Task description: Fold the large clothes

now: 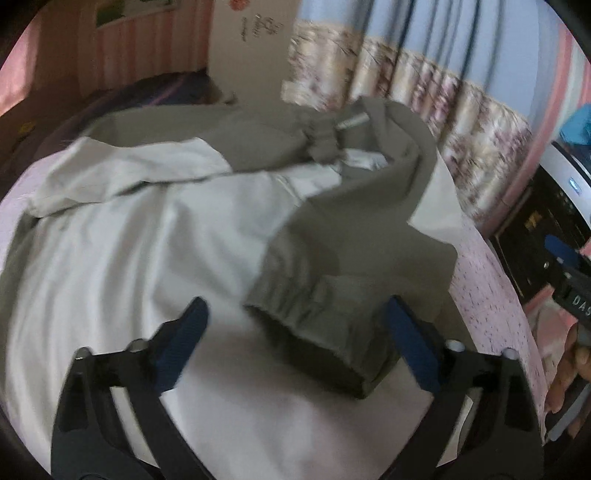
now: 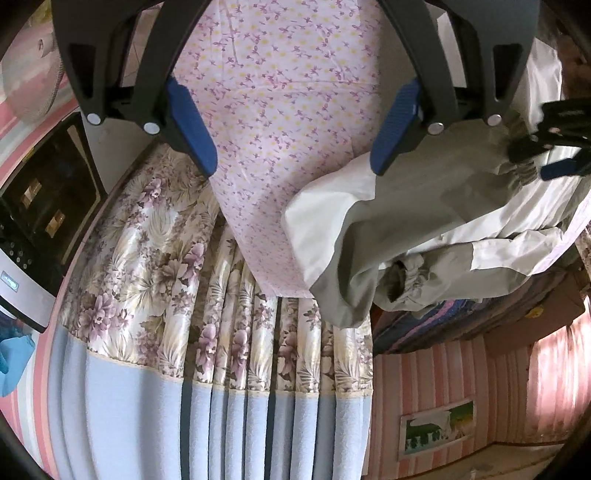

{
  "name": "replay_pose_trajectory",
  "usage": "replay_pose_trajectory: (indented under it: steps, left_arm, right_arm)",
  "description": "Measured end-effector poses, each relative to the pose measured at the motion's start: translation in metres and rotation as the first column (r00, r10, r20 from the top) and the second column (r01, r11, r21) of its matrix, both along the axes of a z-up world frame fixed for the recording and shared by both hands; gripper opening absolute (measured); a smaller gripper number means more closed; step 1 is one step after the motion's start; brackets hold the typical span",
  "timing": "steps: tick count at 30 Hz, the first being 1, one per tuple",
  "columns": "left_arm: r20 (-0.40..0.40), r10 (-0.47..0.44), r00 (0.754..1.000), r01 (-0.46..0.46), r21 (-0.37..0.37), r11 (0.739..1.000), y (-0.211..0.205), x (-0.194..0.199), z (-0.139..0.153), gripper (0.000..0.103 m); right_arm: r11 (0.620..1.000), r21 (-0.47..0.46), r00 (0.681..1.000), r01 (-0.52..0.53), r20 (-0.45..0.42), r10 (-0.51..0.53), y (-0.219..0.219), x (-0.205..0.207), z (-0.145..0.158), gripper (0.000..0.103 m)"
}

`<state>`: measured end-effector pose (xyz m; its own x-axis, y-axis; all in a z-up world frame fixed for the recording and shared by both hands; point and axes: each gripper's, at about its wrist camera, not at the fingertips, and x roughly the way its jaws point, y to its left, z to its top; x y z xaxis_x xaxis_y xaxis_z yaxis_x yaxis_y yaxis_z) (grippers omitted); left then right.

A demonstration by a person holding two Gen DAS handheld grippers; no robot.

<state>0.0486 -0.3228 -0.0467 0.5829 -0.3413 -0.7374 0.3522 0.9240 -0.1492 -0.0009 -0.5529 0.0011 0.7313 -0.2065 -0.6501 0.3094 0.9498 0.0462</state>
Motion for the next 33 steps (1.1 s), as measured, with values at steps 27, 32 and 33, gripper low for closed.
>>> replay_pose_trajectory:
  steps: [27,32,33]
  left_arm:
    - [0.258,0.240,0.936,-0.315,0.309,0.897,0.276,0.187,0.060,0.064]
    - [0.171,0.330,0.928,-0.358,0.169,0.918,0.309,0.205,0.039,0.100]
    - [0.160,0.330,0.930,-0.353,0.152,0.923,0.311,0.206,0.038,0.100]
  right_arm:
    - [0.982,-0.055,0.982,-0.182,-0.050,0.179,0.086,0.118,0.030,0.085]
    - [0.981,-0.053,0.980,-0.187,-0.074,0.183,0.100,0.188,0.025,0.086]
    - [0.984,-0.053,0.982,-0.172,-0.084,0.167,0.099,0.201,0.022,0.086]
